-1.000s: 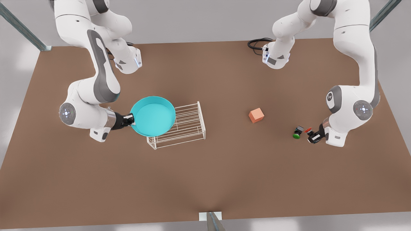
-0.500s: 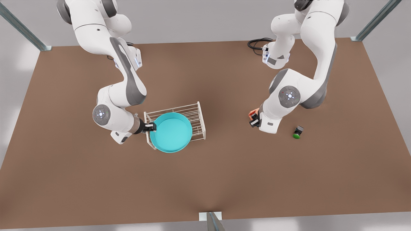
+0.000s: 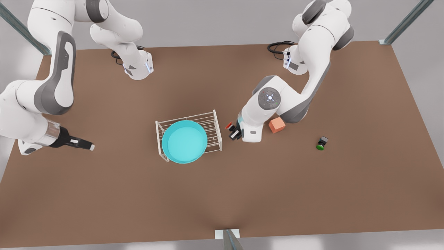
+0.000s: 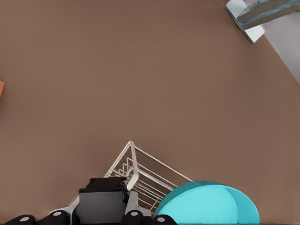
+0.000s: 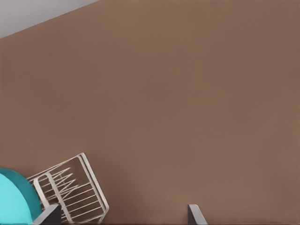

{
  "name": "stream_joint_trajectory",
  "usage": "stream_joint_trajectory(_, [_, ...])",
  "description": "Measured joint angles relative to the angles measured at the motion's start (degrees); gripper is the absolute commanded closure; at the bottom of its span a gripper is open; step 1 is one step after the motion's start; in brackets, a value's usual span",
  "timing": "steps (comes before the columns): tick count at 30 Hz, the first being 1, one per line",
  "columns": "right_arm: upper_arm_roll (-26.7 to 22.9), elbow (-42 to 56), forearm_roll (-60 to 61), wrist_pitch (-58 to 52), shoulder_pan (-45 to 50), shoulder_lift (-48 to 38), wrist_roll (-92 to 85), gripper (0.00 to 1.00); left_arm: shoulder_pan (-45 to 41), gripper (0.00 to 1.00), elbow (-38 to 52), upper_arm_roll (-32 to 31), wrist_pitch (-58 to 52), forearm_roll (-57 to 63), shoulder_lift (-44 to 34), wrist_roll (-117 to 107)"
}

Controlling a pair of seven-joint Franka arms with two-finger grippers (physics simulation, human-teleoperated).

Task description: Place the plate on the shelf with right arm and place the red button switch in the plate with left arm

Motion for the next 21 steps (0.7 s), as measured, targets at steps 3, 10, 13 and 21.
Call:
stream_joint_trajectory(3, [-0.91, 2.73, -2.02, -2.69, -0.04, 0.13, -3.02, 0.0, -2.72, 0.7, 0.56, 0.39, 6.98, 1.63, 1.36, -4.88])
stream_joint_trajectory(10, [-1.26, 7.9, -9.95, -8.87, 0.54, 0.31, -8.46, 0.0, -15.53, 0.7, 4.5, 9.14, 19.43, 5.05, 5.02, -16.05])
stream_joint_trajectory(13, [-1.23, 8.01, -10.9, -10.15, 0.54, 0.82, -10.19, 0.0, -19.03, 0.69, 6.37, 11.23, 22.18, 6.4, 7.15, -20.14])
stream_joint_trajectory(21, [-1.2, 8.08, -11.63, -11.57, 0.62, 1.21, -13.64, 0.0, -26.19, 0.69, 9.17, 12.67, 25.95, 9.6, 12.92, -28.64])
